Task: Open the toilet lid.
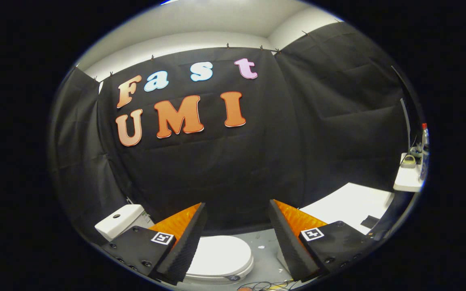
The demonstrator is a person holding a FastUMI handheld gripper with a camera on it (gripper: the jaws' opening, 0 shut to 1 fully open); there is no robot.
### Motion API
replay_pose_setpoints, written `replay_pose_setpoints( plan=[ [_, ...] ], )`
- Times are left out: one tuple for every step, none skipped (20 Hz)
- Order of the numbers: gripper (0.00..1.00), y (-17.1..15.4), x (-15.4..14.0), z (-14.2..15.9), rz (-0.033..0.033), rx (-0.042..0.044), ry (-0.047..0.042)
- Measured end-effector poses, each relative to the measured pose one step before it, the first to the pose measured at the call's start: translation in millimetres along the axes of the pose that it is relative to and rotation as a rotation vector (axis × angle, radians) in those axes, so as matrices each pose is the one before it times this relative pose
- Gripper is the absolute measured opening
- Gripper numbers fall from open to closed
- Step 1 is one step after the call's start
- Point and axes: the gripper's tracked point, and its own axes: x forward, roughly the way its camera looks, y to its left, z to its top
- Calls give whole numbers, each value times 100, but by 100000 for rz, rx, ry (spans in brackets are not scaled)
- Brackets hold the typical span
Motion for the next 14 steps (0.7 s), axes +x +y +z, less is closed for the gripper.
replay_pose_setpoints(
  plan=[
    [98,175,656,-1408,1724,2986,3479],
    [98,1,808,-1358,1304,3064,3264],
    [98,-126,836,-1207,1315,2954,3263],
    [98,-59,850,-1468,1451,2722,3159],
    [98,-317,1119,-1342,1221,2546,2936],
    [98,-571,1151,-1667,-64,2657,3334],
    [99,-975,1256,-1921,-532,2324,4242],
    [98,-1264,1263,-2215,-1267,2821,3749],
    [98,-1452,1356,-2166,-2203,3964,3363],
    [99,-1289,1213,-2144,-1426,3823,4476],
    [99,-1134,1036,-2059,-1226,3945,4027],
    [99,-885,794,-1535,-267,4200,2671],
    [98,-671,700,-1235,986,3328,2266],
    [98,-738,852,-1102,357,2960,2122]
  ],
)
